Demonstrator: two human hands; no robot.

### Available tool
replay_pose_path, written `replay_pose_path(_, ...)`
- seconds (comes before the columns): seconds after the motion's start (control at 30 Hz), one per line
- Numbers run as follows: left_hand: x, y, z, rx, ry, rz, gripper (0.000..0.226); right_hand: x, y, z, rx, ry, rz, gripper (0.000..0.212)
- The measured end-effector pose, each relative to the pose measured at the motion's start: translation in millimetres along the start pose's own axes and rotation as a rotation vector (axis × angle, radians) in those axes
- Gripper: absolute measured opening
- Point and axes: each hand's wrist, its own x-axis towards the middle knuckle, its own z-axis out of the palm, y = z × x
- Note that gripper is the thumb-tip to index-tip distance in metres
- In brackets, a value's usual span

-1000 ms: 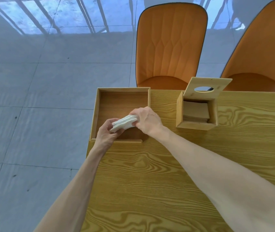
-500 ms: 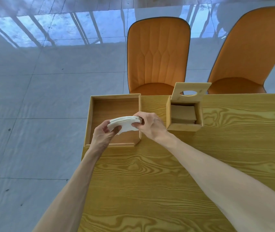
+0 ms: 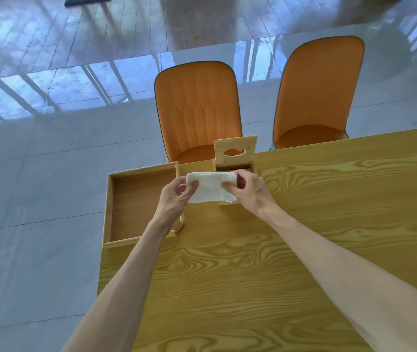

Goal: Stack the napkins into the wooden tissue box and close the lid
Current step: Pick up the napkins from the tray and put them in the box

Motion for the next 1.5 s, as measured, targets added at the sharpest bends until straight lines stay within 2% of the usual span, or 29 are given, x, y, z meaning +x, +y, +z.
replay_pose_path(0.13,7,6,32,0.015,-0.017,-0.012,0.026,-1,16,-29,0.008,0.029,0.056,0.033)
replay_pose_path(0.27,16,6,54,0.037,0.002,-0.019,0.025,5,27,-45,-0.018,0.044,0.085,0.04)
replay_pose_path(0.53,31,7,69,0.09,0.084,-0.066,0.034,24,38,-48,-0.055,0.04,0.098,0.045)
replay_pose_path(0.67,38,8,74,0.129,0.121,-0.078,0.039,32,42,-45,-0.067,0.093,0.094,0.045)
replay_pose_path(1.0,50,-3,88,0.291,0.258,-0.094,0.037,52,49,-28,-0.313,0.216,0.086,0.038)
replay_pose_path(1.2,55,-8,100,0.572,0.353,-0.024,0.038,58,50,-21,-0.394,0.252,0.129,0.033)
replay_pose_path(1.37,57,-12,106,0.791,0.408,0.104,0.033,61,56,-17,-0.493,0.294,0.016,0.027)
replay_pose_path(1.43,58,-11,107,0.716,0.453,0.109,0.03,64,58,-16,-0.5,0.298,0.006,0.022)
replay_pose_path(1.5,60,-9,107,0.573,0.483,0.036,0.038,66,58,-14,-0.477,0.298,0.019,0.02)
